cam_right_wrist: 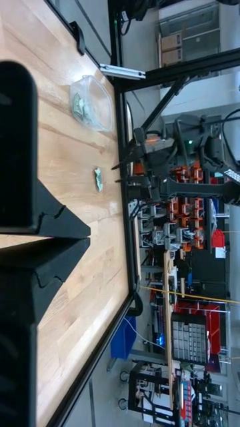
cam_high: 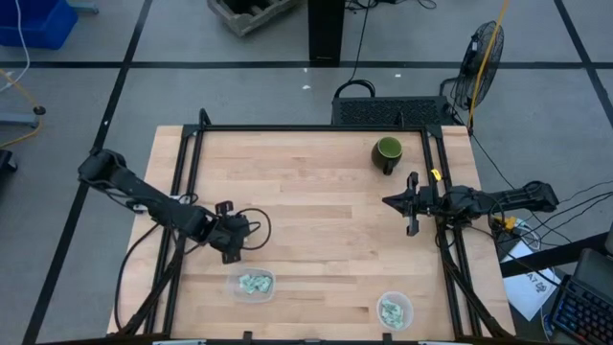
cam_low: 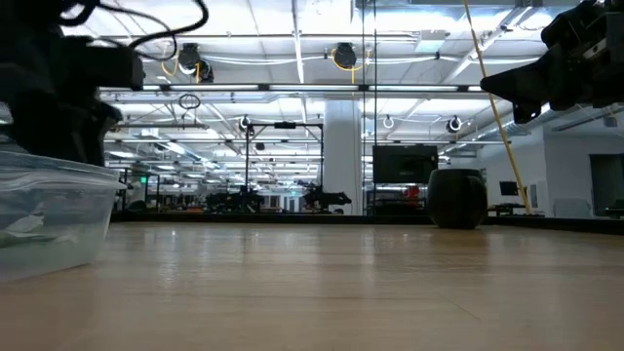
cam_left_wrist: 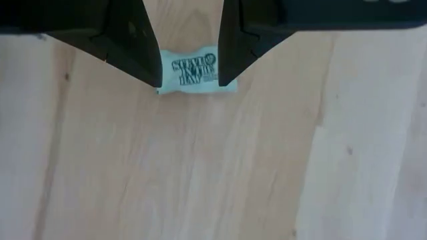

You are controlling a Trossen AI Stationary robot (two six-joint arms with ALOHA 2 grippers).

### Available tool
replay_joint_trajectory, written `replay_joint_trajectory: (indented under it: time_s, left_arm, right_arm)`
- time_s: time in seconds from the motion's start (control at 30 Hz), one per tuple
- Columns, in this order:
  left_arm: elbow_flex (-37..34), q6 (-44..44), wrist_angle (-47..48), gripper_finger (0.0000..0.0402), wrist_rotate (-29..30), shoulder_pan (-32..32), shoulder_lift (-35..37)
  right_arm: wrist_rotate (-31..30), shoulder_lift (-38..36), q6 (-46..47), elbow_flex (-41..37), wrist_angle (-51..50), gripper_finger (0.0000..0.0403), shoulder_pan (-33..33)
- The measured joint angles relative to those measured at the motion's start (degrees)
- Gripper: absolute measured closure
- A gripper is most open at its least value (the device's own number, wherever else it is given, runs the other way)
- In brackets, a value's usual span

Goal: Pick and place Stevia / Truvia into bins
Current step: Put the stevia packet into the left transparent container

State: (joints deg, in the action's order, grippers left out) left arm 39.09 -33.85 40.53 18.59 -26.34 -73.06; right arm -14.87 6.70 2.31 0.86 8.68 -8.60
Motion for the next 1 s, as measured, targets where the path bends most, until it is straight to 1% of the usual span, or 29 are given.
replay_joint_trajectory:
  time_s: [0.23, 0.4, 0.63, 0.8, 1.0]
  left_arm:
    - [-6.6, -4.2, -5.41, 0.025, -4.24, 2.48, 0.0]
    - [-7.29, -3.97, -6.62, 0.025, -4.96, 2.83, -0.01]
    - [-7.62, -2.46, -7.75, 0.025, -2.72, 4.19, 0.0]
    - [-10.86, -2.02, -13.02, 0.025, -7.57, 6.98, 0.0]
    - [-12.3, -2.04, -14.09, 0.025, -8.04, 8.94, 0.15]
  right_arm:
    - [0.0, 0.0, 0.02, 0.0, -0.04, 0.0399, 0.0]
    - [0.0, 0.0, 0.0, 0.0, 0.01, 0.0399, 0.0]
    - [0.0, 0.0, 0.0, 0.0, 0.01, 0.0399, 0.02]
    - [0.0, 0.0, 0.02, -0.01, 0.01, 0.0399, 0.0]
    - [0.0, 0.0, 0.0, 0.0, 0.02, 0.0399, 0.01]
